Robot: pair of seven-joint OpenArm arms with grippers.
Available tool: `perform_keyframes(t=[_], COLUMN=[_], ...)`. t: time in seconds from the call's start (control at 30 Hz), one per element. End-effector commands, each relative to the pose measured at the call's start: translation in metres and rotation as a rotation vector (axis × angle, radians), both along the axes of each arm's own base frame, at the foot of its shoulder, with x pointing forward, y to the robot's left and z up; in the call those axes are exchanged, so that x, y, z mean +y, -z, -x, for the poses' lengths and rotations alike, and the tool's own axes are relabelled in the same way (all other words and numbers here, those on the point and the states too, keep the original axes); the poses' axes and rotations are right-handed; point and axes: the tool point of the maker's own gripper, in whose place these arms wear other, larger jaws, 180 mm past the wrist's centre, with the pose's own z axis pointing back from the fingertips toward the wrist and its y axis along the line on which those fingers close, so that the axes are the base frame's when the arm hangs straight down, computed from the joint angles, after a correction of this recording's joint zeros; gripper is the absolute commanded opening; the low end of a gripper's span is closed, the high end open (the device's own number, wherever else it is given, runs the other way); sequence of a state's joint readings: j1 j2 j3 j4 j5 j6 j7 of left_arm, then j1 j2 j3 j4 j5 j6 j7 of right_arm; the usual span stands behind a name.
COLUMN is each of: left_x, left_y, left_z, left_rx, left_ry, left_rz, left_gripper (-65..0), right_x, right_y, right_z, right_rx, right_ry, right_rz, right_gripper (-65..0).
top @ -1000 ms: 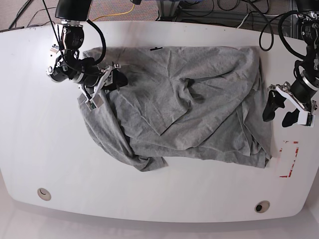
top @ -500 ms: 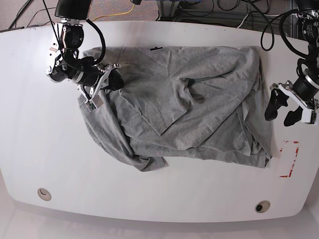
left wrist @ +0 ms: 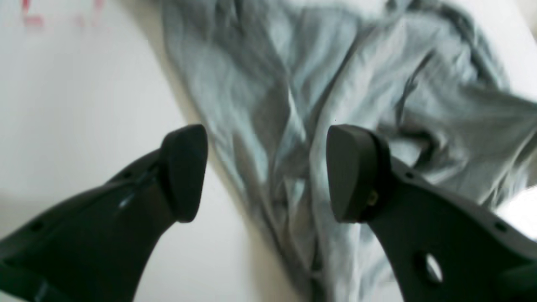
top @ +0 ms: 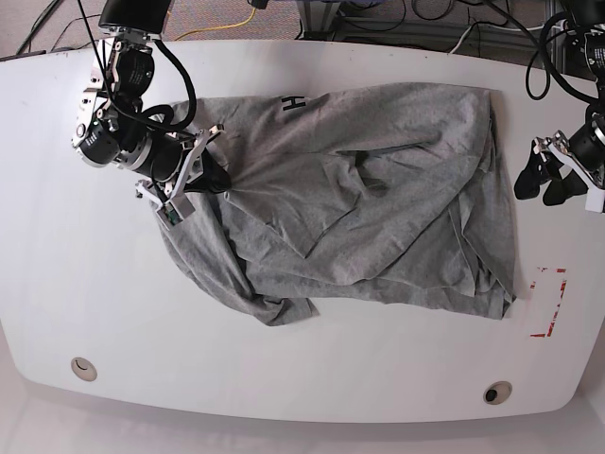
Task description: Layout the t-shirt on the table in an organized manner, then fold the t-shirt properly
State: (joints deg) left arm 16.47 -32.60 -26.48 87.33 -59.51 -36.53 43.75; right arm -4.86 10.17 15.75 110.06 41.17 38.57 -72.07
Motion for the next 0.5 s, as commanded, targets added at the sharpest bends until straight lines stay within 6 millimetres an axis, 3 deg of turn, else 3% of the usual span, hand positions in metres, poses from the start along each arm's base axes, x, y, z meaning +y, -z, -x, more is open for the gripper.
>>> perform_keyframes(t=[0.0, 0.23, 0.47], left_x=[-0.002, 0.001, 0.021], left_y=[-0.003, 0.032, 0.054], left_z=[0.003, 0.025, 0.039], left_rx=[-0.019, 0.101, 0.194], left_ry=[0.047, 0.089, 0.110], left_rz=[0.004, -0.114, -0.305], left_gripper=[-23.1, -23.1, -23.5], right_x=[0.003, 0.004, 0.003], right_y=[-0.022, -0.034, -0.047], right_z=[-0.006, -0.002, -0.003], right_rx=[-0.085, -0.133, -0.164], right_ry=[-0.017, -0.039, -0.073], right_rz=[-0.006, 0.022, -0.022], right_gripper=[-65.0, -65.0, -65.0])
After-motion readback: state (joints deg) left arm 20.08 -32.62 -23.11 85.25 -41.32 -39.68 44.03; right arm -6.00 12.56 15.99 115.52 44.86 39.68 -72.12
